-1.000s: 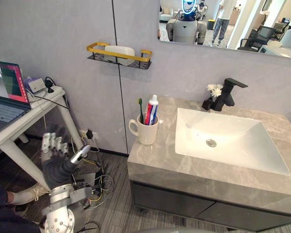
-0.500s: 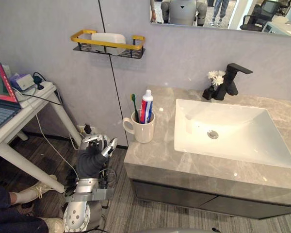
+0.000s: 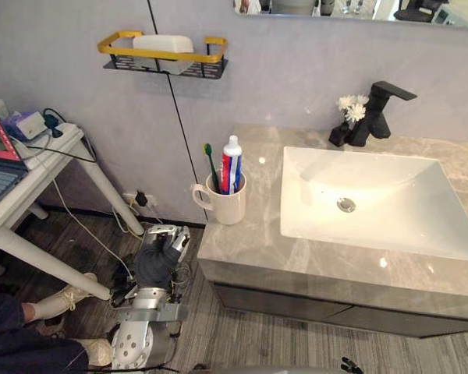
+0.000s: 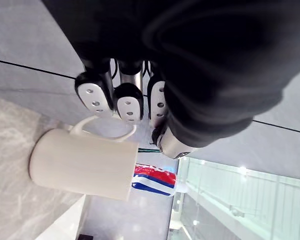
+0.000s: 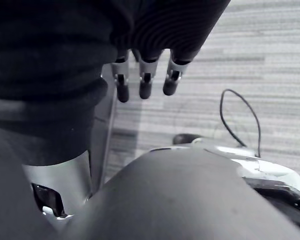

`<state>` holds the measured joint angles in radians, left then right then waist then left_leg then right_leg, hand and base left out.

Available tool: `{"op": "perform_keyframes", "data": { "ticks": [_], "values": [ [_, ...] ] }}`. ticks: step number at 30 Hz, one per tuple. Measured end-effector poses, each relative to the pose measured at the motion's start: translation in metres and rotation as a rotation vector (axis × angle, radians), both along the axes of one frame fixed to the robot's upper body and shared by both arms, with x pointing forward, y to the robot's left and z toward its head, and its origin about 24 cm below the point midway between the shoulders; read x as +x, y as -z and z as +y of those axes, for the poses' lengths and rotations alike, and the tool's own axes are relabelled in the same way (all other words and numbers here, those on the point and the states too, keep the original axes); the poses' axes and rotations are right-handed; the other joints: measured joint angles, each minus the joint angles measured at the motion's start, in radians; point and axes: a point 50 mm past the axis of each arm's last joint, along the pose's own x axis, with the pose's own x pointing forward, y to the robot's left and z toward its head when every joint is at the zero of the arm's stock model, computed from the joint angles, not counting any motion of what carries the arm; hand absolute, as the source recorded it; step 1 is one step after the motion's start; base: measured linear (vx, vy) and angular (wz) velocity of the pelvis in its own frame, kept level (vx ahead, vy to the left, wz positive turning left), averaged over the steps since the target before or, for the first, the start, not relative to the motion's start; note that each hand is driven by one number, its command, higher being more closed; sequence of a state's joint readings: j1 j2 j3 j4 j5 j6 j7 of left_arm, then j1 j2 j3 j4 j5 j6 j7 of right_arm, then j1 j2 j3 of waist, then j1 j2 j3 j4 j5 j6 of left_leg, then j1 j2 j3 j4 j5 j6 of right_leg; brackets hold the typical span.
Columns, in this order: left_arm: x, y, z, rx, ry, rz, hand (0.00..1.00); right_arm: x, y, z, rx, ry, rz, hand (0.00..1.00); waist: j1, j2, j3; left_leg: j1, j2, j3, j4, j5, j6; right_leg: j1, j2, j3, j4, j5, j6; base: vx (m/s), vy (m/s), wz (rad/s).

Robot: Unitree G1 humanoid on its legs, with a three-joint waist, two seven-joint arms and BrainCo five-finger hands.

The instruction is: Organize washtable

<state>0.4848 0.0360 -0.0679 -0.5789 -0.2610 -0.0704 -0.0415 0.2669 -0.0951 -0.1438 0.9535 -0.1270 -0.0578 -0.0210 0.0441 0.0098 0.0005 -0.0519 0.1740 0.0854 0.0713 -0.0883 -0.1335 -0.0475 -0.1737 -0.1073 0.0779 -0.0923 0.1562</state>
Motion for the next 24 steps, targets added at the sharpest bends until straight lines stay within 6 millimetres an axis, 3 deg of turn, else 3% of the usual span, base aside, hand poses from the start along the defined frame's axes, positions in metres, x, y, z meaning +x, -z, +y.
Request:
{"op": "perform_keyframes", "data": {
  "ticks": [8, 24],
  "values": [
    [0.007, 0.012, 0.003, 0.052, -0.013, 0.062, 1.0, 0.01, -0.004, -0.004, -0.016, -0.016, -0.03, 0.0, 0.0, 0.011, 0.019, -0.042, 0.001, 0.005, 0.01, 0.0, 0.0, -0.054, 0.001, 0.01, 0.009, 0.0, -0.001, 0.02, 0.002, -0.02],
    [0.028, -0.001, 0.004, 0.179, -0.012, 0.005, 1.0, 0.032, -0.008, 0.0, -0.022, -0.096, -0.078, 0.0, -0.003, -0.009, 0.038, -0.129, 0.003, 0.022, 0.035, 0.0, 0.001, -0.16, 0.003, 0.042, 0.04, 0.004, -0.006, -0.01, 0.001, -0.04]
  ]
}}
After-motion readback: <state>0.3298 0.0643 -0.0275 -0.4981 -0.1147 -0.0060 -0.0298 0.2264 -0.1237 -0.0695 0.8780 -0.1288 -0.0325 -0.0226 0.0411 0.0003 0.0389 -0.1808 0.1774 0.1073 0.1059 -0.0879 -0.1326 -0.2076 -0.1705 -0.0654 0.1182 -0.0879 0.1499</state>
